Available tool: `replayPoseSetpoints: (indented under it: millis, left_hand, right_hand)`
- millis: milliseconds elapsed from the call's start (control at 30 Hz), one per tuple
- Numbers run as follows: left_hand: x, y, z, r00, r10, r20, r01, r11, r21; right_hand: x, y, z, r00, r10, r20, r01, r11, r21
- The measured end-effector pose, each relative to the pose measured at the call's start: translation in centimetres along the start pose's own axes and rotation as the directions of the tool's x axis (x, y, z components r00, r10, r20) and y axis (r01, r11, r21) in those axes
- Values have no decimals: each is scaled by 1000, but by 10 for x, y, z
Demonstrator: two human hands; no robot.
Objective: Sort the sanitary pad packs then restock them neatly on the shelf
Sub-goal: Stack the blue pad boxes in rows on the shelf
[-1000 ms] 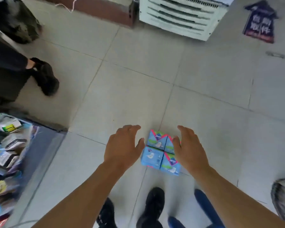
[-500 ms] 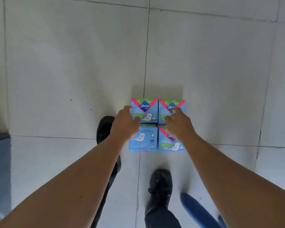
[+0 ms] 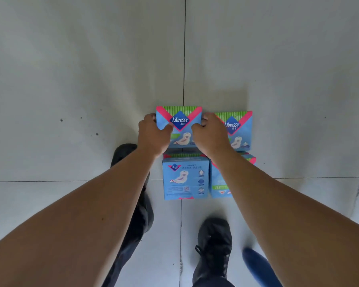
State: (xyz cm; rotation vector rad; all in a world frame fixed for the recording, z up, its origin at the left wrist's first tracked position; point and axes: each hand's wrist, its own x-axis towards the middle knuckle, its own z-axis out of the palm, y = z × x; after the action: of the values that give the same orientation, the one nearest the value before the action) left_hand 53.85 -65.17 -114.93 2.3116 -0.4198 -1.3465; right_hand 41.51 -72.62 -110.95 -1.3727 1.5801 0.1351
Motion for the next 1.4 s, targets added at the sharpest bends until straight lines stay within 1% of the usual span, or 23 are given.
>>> replayPoseSetpoints:
  millis: [100, 200, 367, 433, 533, 600, 667, 767, 867, 1033, 1133, 1233, 1300, 1400]
  left_hand:
    - [-13, 16, -33, 1000, 5, 19, -2, 993, -118]
    - [-44, 44, -75, 999, 40, 2, -38, 968, -248]
    - [-124, 91, -153, 988, 20, -152, -88, 889, -450]
    - [-164, 107, -188, 974, 9, -228, -125, 858, -499]
    - [-235, 121, -240, 937, 16, -349, -220, 803, -554]
    - [-286, 120, -274, 902, 17, -431, -288, 767, -573]
    - [-335, 113, -304, 854, -16, -520, -355, 713, -605]
    - [-406, 91, -346, 739, -148, -657, -443, 628, -640]
    - [-467, 57, -388, 615, -237, -752, -523, 592, -614]
    - [-549, -23, -447, 468, -334, -818, -586, 576, -570]
    - [-588, -79, -472, 421, -388, -820, -602, 558, -572]
    - [-621, -124, -497, 376, -431, -820, -619, 541, -568]
    - [-636, -149, -512, 347, -446, -825, -634, 537, -557]
    - [-647, -179, -532, 286, -456, -843, -631, 573, -524]
  right_hand:
    - [-11, -27, -9, 1000, -5, 17, 3, 996, 90]
    - [-31, -69, -29, 997, -78, 10, 76, 988, 135]
    - [-96, -156, -63, 965, -252, 76, 238, 959, 153]
    - [-130, -189, -73, 936, -339, 90, 326, 935, 136]
    - [-195, -237, -82, 876, -465, 130, 450, 883, 131]
    - [-244, -267, -85, 816, -550, 176, 536, 835, 127]
    - [-295, -296, -86, 741, -623, 249, 618, 779, 109]
    - [-370, -333, -75, 615, -686, 389, 721, 689, 76]
    - [-441, -362, -42, 513, -690, 511, 776, 628, 68]
    - [-539, -384, 39, 338, -701, 628, 852, 511, 112]
    - [-593, -389, 90, 221, -712, 667, 897, 417, 147]
    - [-642, -395, 134, 100, -734, 672, 935, 301, 189]
    - [-668, -402, 163, 43, -721, 691, 954, 234, 185]
    - [-697, -420, 205, -35, -693, 720, 983, 106, 150]
